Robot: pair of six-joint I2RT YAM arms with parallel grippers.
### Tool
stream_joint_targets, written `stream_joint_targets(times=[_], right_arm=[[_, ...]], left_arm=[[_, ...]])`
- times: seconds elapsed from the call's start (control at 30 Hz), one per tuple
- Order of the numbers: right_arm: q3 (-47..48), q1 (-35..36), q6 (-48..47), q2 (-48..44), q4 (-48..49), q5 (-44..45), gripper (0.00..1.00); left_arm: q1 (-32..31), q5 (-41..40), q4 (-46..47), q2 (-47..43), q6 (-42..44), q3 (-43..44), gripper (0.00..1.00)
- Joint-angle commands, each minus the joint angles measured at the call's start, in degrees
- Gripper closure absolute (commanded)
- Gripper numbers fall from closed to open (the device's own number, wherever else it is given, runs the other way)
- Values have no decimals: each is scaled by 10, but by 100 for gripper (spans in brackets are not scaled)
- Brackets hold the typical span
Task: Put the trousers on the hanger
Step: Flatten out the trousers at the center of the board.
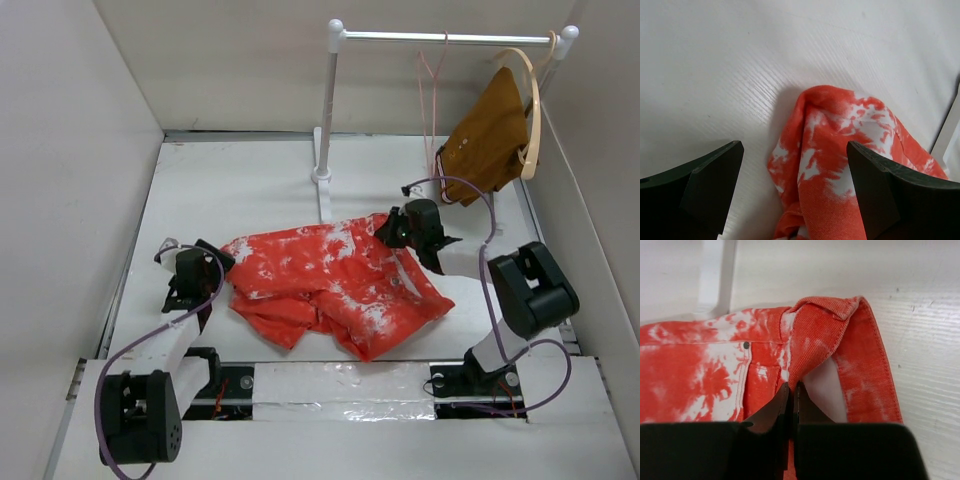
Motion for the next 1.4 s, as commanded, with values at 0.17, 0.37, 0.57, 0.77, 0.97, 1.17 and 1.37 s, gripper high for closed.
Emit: stream_joint_targets(times=[0.17,0.37,0.57,0.77,0.97,1.17,1.37], right_arm=[[-50,18,-27,-196,20,31,100],[-70,25,-40,-321,-62,100,100],[-76,18,-45,-418,-91,121,100],[-37,18,-58,-479,-175,120,100],[8,24,-71,-566,-265,124,100],[49,29,-67,-646,-383,129,100],[58,34,-45,-692,-438,163,100]], left_arm=[[12,123,117,55,29,1,20],[-11,130,176,92,20,6,44],[-29,128,220,202,17,48,100],[-41,75,109,78,11,137,100],[-41,5,-42,-70,39,273,100],[-41,-11,-166,-132,96,405,100],[-41,26,-219,-155,141,455,100]])
